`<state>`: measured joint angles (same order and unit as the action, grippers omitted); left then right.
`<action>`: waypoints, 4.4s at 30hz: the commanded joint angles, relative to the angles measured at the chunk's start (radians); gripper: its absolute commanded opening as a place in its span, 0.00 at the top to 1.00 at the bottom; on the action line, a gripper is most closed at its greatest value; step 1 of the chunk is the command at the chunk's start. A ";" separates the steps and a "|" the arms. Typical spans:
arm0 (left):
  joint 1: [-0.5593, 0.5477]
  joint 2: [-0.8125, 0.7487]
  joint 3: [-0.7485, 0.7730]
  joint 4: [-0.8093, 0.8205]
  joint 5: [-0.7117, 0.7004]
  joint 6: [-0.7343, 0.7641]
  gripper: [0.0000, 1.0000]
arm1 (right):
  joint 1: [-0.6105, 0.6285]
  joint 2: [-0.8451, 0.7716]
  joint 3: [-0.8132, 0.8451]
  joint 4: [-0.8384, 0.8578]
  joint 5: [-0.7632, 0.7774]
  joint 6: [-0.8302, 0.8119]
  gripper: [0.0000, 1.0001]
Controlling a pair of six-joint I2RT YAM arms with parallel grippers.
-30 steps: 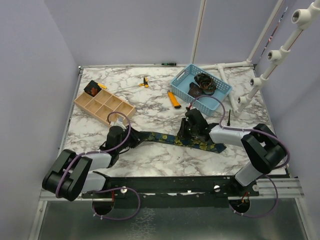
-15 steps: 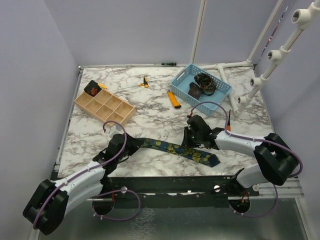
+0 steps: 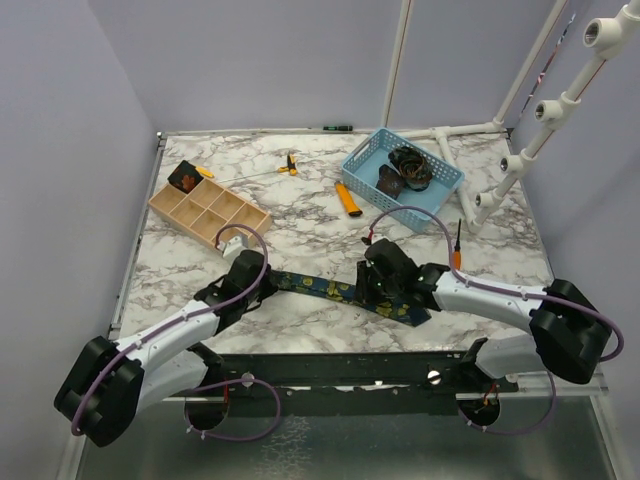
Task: Roll the ties
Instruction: Roll the tie at the center of the board.
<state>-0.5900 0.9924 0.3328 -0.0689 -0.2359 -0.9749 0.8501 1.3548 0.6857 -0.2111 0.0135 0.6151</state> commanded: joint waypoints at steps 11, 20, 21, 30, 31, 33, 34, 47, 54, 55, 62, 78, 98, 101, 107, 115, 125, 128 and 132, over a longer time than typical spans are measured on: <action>-0.064 0.195 0.196 -0.261 -0.229 0.143 1.00 | 0.030 -0.082 -0.195 -0.036 0.132 0.193 0.76; -0.145 0.363 0.368 -0.427 -0.419 0.206 1.00 | 0.028 -0.037 -0.191 -0.063 0.243 0.238 0.76; -0.158 0.383 0.383 -0.443 -0.435 0.207 1.00 | 0.028 -0.039 -0.189 -0.070 0.256 0.240 0.76; -0.259 0.605 0.548 -0.628 -0.582 0.130 1.00 | 0.027 -0.242 -0.205 -0.104 0.252 0.238 0.68; -0.270 0.632 0.572 -0.664 -0.604 0.113 1.00 | 0.027 -0.288 -0.213 -0.114 0.241 0.236 0.66; -0.291 0.683 0.624 -0.729 -0.649 0.078 1.00 | 0.026 -0.378 -0.235 -0.132 0.214 0.238 0.63; -0.302 0.705 0.647 -0.757 -0.670 0.060 1.00 | 0.027 -0.423 -0.246 -0.138 0.195 0.238 0.63; -0.444 0.989 0.908 -1.025 -0.785 -0.104 1.00 | 0.026 -0.788 -0.310 -0.222 -0.009 0.196 0.62; -0.498 1.101 0.969 -1.001 -0.736 -0.082 0.99 | 0.027 -0.885 -0.306 -0.267 -0.056 0.209 0.62; -0.502 1.107 0.969 -0.984 -0.722 -0.069 0.95 | 0.027 -0.896 -0.305 -0.271 -0.056 0.211 0.62; -0.528 1.073 0.952 -0.861 -0.607 0.010 0.64 | 0.026 -0.914 -0.290 -0.282 -0.075 0.204 0.62; -0.534 0.837 0.879 -0.804 -0.495 0.084 0.22 | 0.027 -0.902 -0.175 -0.312 -0.158 0.105 0.60; -0.219 0.177 0.599 -0.466 -0.078 0.322 0.16 | 0.027 -0.644 -0.114 -0.137 -0.103 0.176 0.36; -0.126 0.071 0.473 -0.328 0.071 0.355 0.15 | 0.041 -0.432 -0.072 -0.038 -0.091 0.202 0.36; 0.056 -0.030 0.242 -0.124 0.290 0.294 0.17 | 0.063 -0.078 0.072 0.091 -0.020 0.286 0.36; 0.133 -0.138 0.107 -0.108 0.261 0.201 0.19 | 0.072 0.217 0.258 0.148 0.051 0.356 0.35; 0.133 -0.222 0.038 -0.134 0.177 0.128 0.20 | 0.073 0.391 0.355 0.078 0.056 0.356 0.42; 0.133 -0.199 0.029 -0.112 0.199 0.126 0.21 | 0.073 0.369 0.295 0.105 0.054 0.372 0.47; 0.133 -0.171 0.025 -0.089 0.221 0.135 0.22 | 0.073 0.348 0.243 0.123 0.046 0.383 0.51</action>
<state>-0.4637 0.7998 0.3668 -0.2047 -0.0341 -0.8345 0.9154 1.7294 0.9787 -0.0937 0.0372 0.9768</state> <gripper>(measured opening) 0.788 0.509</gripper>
